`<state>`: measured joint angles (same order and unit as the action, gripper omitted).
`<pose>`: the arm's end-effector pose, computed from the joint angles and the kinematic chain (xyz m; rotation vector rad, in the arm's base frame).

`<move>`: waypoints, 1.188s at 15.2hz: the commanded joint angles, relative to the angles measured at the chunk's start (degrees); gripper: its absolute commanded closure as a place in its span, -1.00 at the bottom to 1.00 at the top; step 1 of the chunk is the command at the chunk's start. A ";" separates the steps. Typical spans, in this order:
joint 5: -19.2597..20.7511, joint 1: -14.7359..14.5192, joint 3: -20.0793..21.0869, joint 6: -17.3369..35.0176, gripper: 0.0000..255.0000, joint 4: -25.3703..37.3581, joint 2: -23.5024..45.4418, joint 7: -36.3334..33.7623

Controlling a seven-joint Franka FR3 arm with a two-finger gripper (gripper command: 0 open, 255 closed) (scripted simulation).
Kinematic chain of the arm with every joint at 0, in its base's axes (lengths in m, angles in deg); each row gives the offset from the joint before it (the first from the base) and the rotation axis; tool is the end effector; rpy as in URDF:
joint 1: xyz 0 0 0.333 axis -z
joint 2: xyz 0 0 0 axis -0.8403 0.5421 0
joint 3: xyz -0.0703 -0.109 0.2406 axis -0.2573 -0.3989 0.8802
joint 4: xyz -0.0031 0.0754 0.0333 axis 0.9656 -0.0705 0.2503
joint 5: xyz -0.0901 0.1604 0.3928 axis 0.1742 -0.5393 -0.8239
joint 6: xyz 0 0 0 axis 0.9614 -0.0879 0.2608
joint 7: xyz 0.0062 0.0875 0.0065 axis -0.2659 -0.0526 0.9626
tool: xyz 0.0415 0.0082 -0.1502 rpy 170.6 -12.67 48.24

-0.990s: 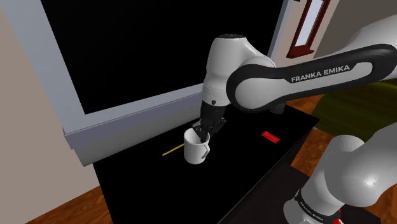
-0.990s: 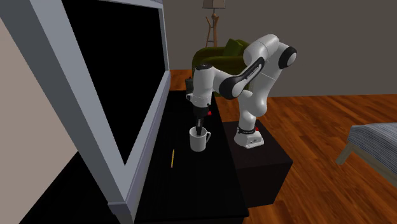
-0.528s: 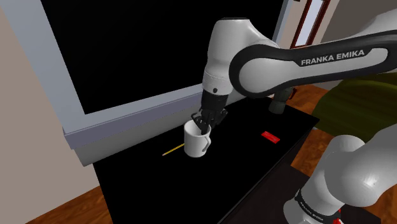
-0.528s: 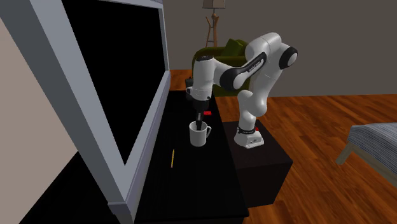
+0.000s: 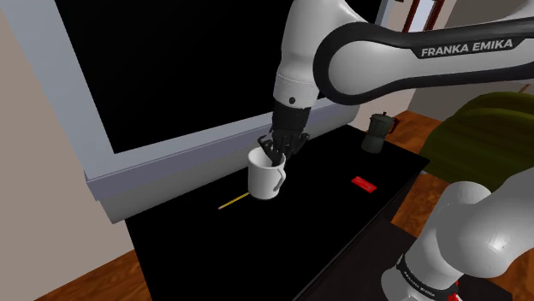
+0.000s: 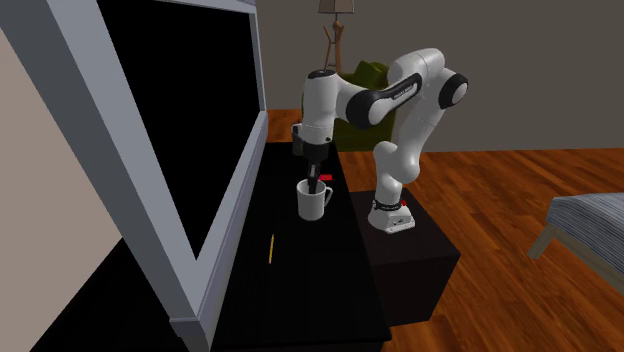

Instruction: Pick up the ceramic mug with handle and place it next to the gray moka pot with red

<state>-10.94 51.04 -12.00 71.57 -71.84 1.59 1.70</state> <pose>0.4332 0.2356 0.4504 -3.0631 0.3940 -0.1024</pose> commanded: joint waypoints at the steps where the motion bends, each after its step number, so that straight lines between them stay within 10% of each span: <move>1: 0.13 0.07 -0.22 -1.78 1.00 1.65 -0.12 -0.03; 18: 1.38 0.79 -1.16 -14.58 1.00 16.50 1.96 -0.84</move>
<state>-9.65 51.80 -13.19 57.59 -56.23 3.26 0.97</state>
